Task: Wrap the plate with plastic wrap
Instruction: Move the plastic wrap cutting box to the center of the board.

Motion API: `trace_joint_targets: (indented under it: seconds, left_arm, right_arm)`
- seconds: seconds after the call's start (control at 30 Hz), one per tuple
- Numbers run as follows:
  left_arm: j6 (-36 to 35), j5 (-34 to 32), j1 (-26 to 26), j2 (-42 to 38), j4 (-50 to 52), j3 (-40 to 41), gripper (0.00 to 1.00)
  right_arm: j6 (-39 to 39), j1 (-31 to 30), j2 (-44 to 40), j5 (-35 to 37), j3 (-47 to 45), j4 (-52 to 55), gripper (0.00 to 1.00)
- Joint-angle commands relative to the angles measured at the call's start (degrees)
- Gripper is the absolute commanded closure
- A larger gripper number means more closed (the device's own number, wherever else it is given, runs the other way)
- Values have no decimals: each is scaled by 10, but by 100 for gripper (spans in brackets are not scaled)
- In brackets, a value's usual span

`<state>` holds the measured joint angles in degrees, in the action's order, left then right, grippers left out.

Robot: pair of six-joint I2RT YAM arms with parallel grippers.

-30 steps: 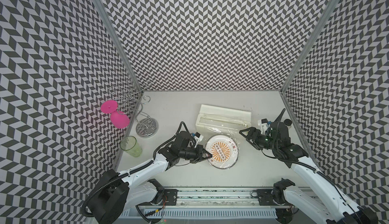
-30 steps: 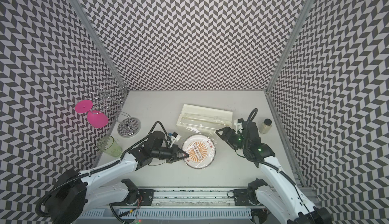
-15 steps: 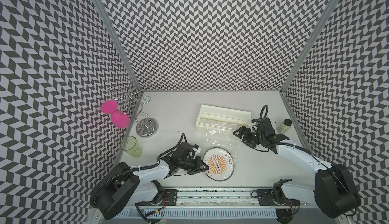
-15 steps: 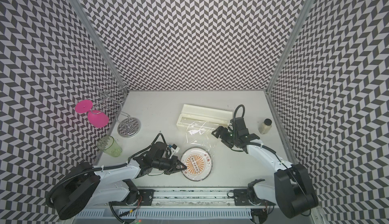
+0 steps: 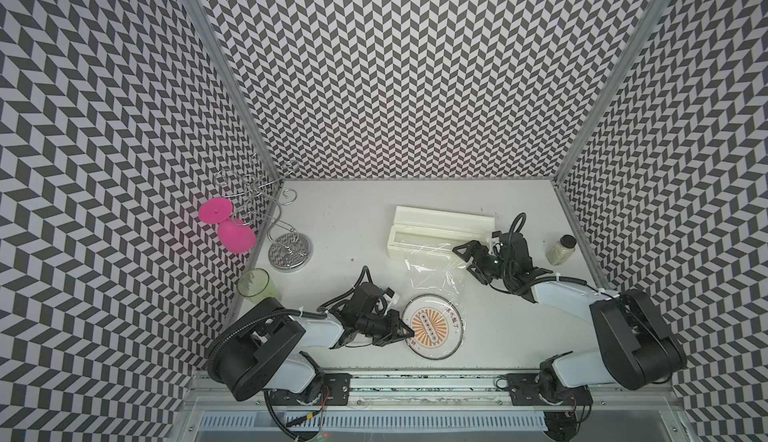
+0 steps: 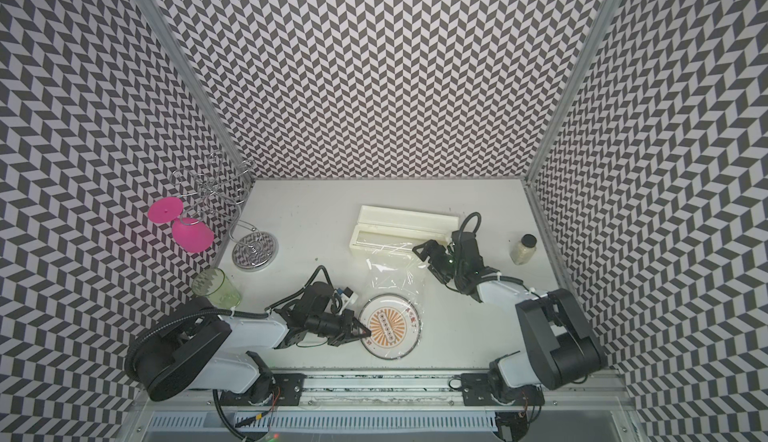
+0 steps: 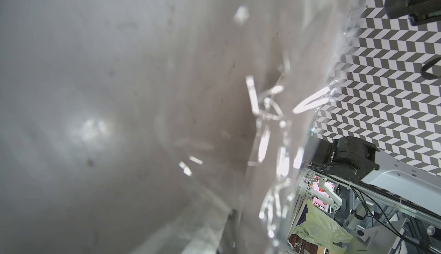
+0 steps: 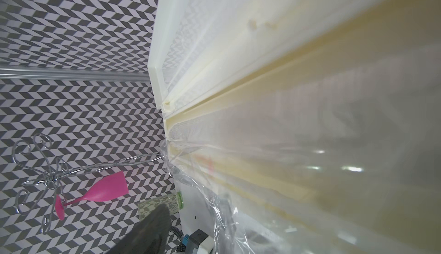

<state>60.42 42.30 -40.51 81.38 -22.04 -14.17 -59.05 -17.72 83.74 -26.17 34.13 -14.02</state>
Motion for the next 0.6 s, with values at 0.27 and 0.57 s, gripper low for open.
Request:
trace_joint_targets:
  seconds: [0.27,0.57]
  left_arm:
    - [-10,-12,29,62,-53,-17,100]
    - [5,-12,23,89,-84,-28,100]
  right_arm:
    - [-17,8,21,19,25,-66,9]
    - [118,85,-52,28,50,121,9]
